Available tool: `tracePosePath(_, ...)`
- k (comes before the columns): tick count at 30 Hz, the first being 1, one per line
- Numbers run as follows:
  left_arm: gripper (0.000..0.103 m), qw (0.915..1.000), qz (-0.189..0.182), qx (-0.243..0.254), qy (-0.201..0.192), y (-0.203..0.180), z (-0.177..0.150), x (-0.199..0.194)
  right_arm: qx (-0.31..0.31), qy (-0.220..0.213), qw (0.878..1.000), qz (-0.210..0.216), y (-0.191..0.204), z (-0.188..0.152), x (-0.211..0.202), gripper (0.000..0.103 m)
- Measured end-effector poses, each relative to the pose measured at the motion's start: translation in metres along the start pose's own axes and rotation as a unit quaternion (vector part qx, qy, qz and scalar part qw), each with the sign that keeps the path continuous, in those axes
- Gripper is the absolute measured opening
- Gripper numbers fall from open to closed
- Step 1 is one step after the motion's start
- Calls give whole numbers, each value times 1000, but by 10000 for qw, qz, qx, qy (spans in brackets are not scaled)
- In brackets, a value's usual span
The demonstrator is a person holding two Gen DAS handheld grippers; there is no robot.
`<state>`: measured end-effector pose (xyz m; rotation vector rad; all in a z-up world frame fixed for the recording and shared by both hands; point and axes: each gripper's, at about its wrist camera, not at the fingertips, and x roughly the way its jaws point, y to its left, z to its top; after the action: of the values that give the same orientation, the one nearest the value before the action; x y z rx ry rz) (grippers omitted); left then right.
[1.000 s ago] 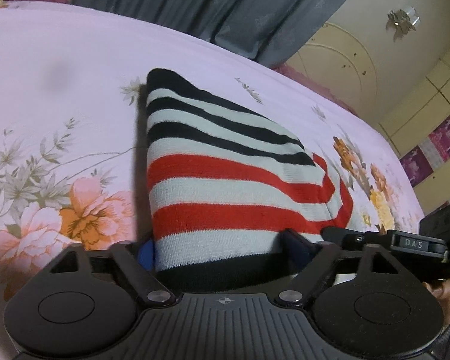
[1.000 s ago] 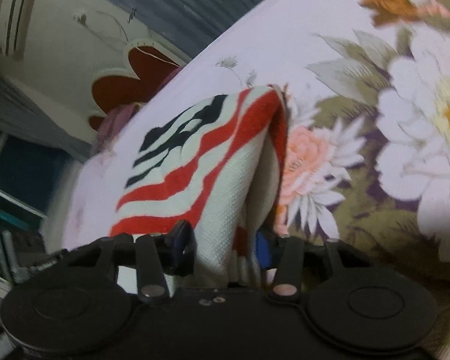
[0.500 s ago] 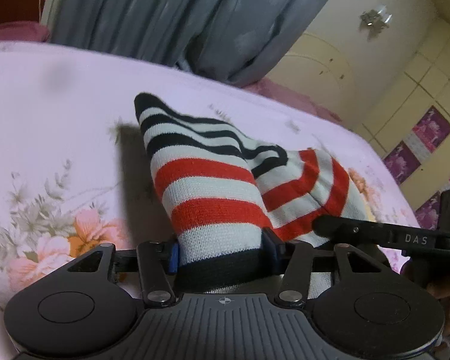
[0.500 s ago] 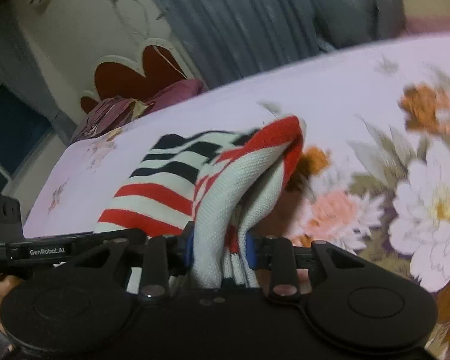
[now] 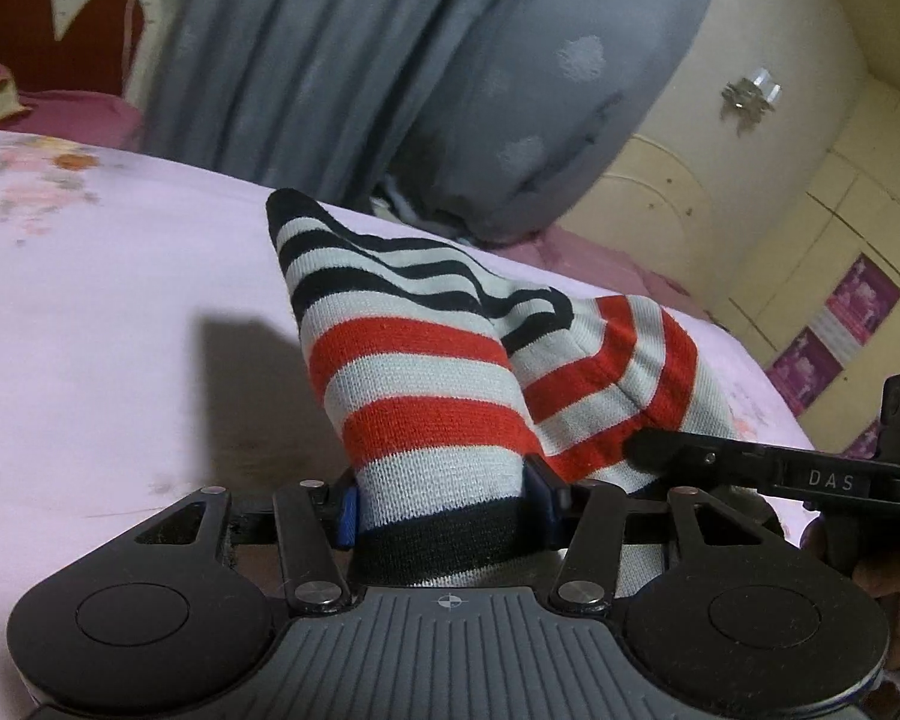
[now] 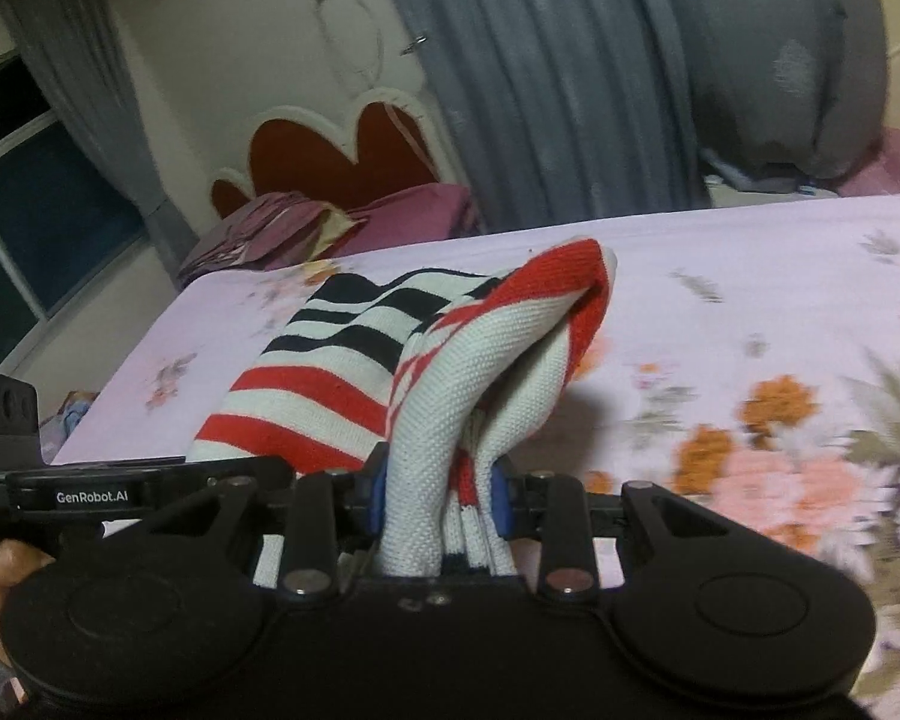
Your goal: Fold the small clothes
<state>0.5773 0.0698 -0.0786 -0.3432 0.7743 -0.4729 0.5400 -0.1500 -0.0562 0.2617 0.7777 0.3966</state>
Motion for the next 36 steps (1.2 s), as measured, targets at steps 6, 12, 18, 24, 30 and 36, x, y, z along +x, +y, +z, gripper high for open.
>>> tracePosePath(6, 51, 9995, 268, -140, -55, 57, -4, -41, -97, 118, 9995, 263, 54, -5, 37, 31)
tracePosePath(12, 51, 9990, 396, -222, -3, 114, -7, -59, -85, 235, 9989, 399, 93, -13, 73, 31)
tracePosePath(18, 51, 9987, 412, -242, 148, 154, -13, -61, 34, 341, 9985, 437, 114, -28, 99, 31)
tracePosePath(24, 52, 9976, 422, -403, 372, 184, -31, -39, 238, 527, 9978, 331, 110, -47, 117, 31)
tracePosePath(30, 57, 9976, 280, -548, 312, 196, -42, -28, 677, 738, 9947, 217, 86, -69, 131, 31)
tracePosePath(36, 80, 9972, 626, -268, 299, 188, -42, -34, 812, 816, 9931, 231, 84, -68, 132, 36)
